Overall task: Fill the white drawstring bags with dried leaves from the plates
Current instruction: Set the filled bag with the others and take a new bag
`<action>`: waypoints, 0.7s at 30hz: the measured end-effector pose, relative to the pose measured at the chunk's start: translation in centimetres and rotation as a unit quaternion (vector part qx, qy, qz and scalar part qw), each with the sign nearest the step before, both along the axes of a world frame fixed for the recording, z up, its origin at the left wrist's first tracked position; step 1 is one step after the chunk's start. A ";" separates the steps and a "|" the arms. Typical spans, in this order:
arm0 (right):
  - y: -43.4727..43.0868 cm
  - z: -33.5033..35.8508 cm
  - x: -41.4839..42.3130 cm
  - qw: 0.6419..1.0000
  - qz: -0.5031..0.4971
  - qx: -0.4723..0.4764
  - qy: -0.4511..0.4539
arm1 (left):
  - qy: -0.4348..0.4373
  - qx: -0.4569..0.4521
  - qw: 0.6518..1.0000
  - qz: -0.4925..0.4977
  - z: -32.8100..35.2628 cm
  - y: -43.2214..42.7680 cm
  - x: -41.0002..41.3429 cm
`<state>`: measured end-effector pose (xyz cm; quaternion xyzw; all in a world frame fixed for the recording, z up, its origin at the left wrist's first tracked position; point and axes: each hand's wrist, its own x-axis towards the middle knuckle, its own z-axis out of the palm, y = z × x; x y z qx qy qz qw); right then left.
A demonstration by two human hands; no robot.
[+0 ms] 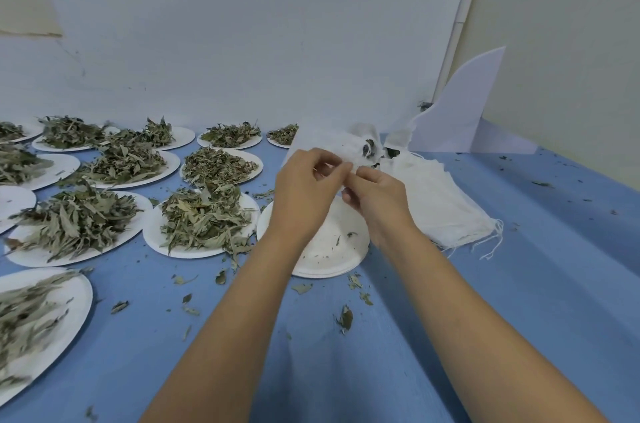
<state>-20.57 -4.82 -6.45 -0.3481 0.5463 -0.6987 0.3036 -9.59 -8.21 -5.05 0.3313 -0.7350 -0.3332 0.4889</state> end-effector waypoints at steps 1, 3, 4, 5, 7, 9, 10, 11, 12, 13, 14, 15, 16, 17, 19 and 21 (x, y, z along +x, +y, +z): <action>0.1 0.0 0.0 0.998 -0.017 0.007 0.056 | -0.004 0.009 1.000 0.008 -0.2 0.0 -0.2; 0.3 0.1 0.2 0.987 -0.033 0.022 0.153 | -0.010 0.032 0.999 0.038 -0.5 0.0 -0.4; 0.4 0.2 0.4 0.982 -0.031 0.025 0.186 | -0.013 0.042 0.998 0.049 -0.6 -0.1 -0.3; 0.5 0.3 0.6 0.976 -0.025 0.027 0.216 | -0.013 0.048 0.997 0.058 -0.6 -0.4 -0.2; 0.6 0.3 1.1 0.965 -0.002 0.026 0.260 | -0.008 0.043 0.996 0.071 -0.5 -0.6 0.0; 0.6 0.2 1.5 0.964 0.031 0.021 0.262 | -0.013 0.022 0.996 0.084 -0.6 -0.8 0.3; 0.5 0.1 1.5 0.968 0.050 0.020 0.245 | -0.016 0.015 0.996 0.092 -0.6 -1.0 0.5; 0.4 0.1 1.5 0.971 0.069 0.020 0.227 | -0.015 0.015 0.995 0.102 -0.6 -1.2 0.7; 0.3 0.0 1.5 0.975 0.083 0.018 0.205 | -0.009 0.022 0.993 0.112 -0.7 -1.4 0.9; 0.1 -0.1 1.3 0.979 0.089 0.016 0.180 | 0.002 0.032 0.992 0.123 -0.7 -1.6 1.2; -0.3 -0.1 1.1 0.984 0.084 0.015 0.158 | 0.019 0.046 0.990 0.133 -0.6 -2.0 1.7; -0.8 0.1 0.9 0.986 0.072 0.018 0.147 | 0.037 0.060 0.987 0.144 -0.5 -2.3 2.1; -1.5 0.2 0.6 0.988 0.059 0.028 0.141 | 0.054 0.073 0.984 0.154 -0.4 -2.7 2.7; -2.6 0.5 0.4 0.988 0.051 0.045 0.140 | 0.065 0.084 0.981 0.163 -0.3 -3.3 3.3; -5.3 1.1 -0.1 0.984 0.041 0.087 0.151 | 0.078 0.106 0.976 0.176 0.0 -4.8 4.2; -8.6 1.8 -0.6 0.965 0.020 0.124 0.230 | 0.082 0.121 0.970 0.193 0.4 -6.9 4.9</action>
